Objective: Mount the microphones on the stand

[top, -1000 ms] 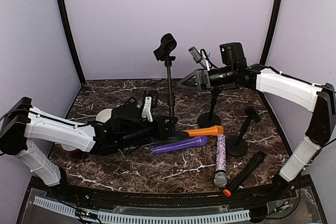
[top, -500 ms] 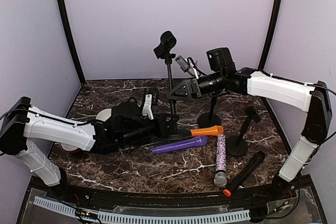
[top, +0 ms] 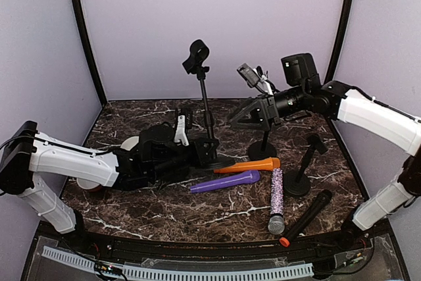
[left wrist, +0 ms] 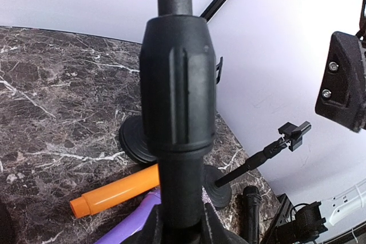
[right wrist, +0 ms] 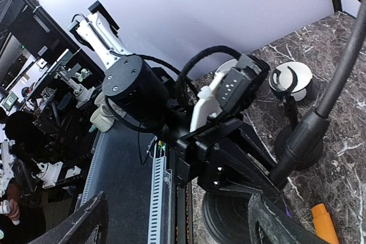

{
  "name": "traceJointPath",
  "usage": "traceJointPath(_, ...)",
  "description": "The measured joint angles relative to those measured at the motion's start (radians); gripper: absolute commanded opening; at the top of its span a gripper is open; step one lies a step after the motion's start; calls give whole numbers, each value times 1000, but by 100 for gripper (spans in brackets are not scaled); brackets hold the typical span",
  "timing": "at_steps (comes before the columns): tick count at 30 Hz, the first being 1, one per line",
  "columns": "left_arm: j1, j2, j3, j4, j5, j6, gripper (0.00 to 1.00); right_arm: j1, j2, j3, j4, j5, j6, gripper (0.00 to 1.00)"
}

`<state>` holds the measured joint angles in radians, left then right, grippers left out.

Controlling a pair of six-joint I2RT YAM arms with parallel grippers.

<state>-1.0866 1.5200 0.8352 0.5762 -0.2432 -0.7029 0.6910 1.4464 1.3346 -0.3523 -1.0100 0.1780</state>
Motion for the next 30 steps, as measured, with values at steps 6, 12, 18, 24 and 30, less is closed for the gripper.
traceJointPath(6, 1, 0, -9, 37, 45, 23, 0, -12, 116, 88, -59, 59, -68, 83)
traceJointPath(12, 1, -5, -11, 66, 112, 45, 0, -12, 262, 185, -64, 93, -70, 83)
traceJointPath(18, 1, -4, -5, 61, 142, 45, 0, -7, 280, 193, -37, 47, -57, 82)
traceJointPath(24, 1, -4, 5, 59, 126, 38, 0, 2, 220, 142, -14, 5, -40, 79)
traceJointPath(30, -18, -4, 23, 58, 136, 43, 0, -4, 132, 86, -35, 2, -42, 79)
